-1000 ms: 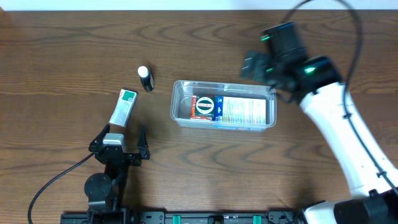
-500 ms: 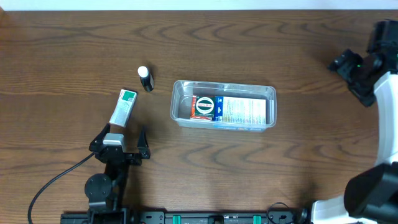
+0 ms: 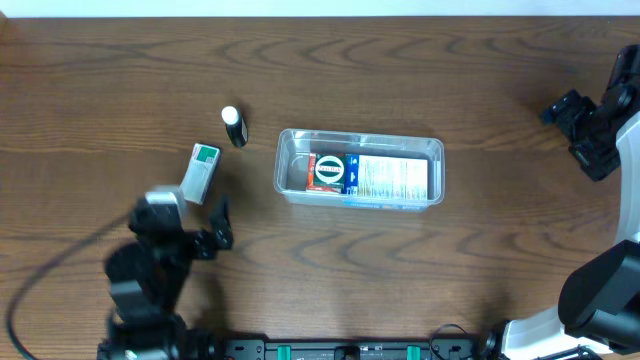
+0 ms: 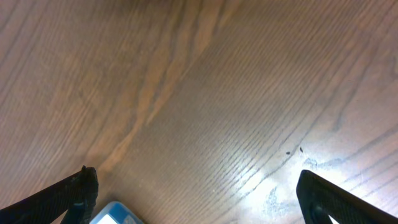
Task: Pack container
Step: 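Reach left gripper down to the green-white Panadol box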
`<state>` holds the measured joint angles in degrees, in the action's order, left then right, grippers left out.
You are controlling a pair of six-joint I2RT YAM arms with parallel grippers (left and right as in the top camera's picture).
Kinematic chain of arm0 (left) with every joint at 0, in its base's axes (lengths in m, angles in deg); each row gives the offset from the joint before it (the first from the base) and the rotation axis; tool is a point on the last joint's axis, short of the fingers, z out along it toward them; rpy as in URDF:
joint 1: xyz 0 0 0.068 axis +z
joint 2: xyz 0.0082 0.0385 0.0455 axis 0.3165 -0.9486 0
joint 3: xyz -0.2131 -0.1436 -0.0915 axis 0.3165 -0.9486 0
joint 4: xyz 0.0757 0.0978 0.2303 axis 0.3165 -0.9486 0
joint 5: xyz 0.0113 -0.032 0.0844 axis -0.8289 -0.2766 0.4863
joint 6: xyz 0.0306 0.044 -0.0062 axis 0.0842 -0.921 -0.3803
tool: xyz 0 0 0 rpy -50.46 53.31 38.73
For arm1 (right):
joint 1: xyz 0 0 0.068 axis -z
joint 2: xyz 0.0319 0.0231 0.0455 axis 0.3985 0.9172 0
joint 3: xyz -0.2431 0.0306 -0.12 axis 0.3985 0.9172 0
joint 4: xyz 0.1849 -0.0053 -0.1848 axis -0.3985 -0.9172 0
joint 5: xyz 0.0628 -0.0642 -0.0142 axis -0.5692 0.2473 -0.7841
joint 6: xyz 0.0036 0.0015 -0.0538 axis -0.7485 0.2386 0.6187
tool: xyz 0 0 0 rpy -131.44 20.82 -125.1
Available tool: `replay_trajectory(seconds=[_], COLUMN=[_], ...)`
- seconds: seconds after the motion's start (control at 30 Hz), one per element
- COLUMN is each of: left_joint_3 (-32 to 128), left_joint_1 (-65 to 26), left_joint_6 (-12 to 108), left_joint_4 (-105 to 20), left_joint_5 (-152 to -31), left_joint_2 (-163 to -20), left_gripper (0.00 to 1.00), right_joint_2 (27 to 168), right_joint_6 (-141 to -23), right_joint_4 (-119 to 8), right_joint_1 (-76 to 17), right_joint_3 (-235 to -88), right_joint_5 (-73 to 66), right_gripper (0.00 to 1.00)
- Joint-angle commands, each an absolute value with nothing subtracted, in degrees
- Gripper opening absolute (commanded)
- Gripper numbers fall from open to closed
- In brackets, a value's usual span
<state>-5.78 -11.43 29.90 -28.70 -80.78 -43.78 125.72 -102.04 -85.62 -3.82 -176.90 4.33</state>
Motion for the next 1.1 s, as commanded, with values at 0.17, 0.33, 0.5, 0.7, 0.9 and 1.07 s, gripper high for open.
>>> replay_trajectory(seconds=[0.17, 0.33, 0.5, 0.7, 0.9, 1.07], left_joint_3=[27.3, 35.9, 35.9, 35.9, 35.9, 35.9], left_joint_1=[-6.2, -5.8, -5.8, -5.8, -5.8, -5.8], left_joint_6=[25.3, 25.7, 24.9, 23.3, 18.1, 13.5], left_joint_4=[-53.9, -64.3, -63.2, -57.7, -50.3, -47.8], left_joint_5=[-89.6, -87.9, -84.9, -73.9, -74.0, -74.0], left_joint_2=[-76.0, -88.2, -96.2, -105.7, -113.3, -119.3], left_gripper=[0.98, 0.98, 0.98, 0.98, 0.98, 0.98], right_joint_2=[125.8, 125.8, 125.8, 125.8, 125.8, 125.8], right_joint_6=[-101.4, -101.4, -101.4, -101.4, -101.4, -101.4], right_joint_4=[-85.7, -85.7, -85.7, -85.7, -85.7, -85.7], right_joint_1=[-3.5, -3.5, -3.5, -3.7, -3.6, -3.6], right_joint_3=[-177.3, -177.3, -177.3, -177.3, -177.3, -177.3], right_joint_5=[4.3, 4.3, 4.3, 4.3, 4.3, 4.3], right_gripper=[0.99, 0.99, 0.99, 0.99, 0.99, 0.99])
